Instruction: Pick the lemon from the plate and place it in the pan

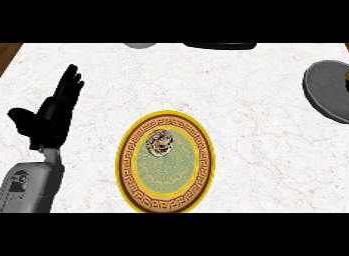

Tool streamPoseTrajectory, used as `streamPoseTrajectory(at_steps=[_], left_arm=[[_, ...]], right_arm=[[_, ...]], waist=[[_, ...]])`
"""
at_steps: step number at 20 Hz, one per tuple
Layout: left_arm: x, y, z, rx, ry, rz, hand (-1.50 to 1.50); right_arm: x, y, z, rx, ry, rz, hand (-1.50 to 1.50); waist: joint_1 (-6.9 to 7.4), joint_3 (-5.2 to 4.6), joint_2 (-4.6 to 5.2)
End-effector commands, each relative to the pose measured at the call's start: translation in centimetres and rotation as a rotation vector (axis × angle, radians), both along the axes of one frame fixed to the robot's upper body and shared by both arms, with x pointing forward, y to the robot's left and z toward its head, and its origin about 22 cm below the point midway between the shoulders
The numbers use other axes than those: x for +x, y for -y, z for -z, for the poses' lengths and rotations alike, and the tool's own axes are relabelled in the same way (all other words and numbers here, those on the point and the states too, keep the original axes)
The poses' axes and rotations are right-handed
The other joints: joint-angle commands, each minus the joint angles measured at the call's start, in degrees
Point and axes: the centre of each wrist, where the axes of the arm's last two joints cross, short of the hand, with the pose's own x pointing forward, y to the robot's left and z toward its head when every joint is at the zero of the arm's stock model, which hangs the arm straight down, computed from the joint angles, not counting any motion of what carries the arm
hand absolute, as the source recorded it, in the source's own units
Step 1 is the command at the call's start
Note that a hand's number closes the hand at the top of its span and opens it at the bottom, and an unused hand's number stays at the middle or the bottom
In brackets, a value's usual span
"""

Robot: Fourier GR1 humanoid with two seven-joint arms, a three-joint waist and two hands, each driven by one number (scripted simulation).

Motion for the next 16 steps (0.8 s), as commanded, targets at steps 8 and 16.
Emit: streamPoseTrajectory(at_steps=[8, 16], left_arm=[[0.2, 0.9, -0.3, -0.011, 0.003, 0.015, 0.00], [0.6, 0.6, -0.1, 0.000, 0.009, 0.003, 0.00]], right_arm=[[-1.9, 1.8, 3.4, 0.428, -0.119, -0.137, -1.50], [-1.8, 0.9, 4.6, 0.435, 0.069, -0.184, -1.50]], waist=[[0.37, 0.28, 0.35], [0.20, 0.19, 0.36]])
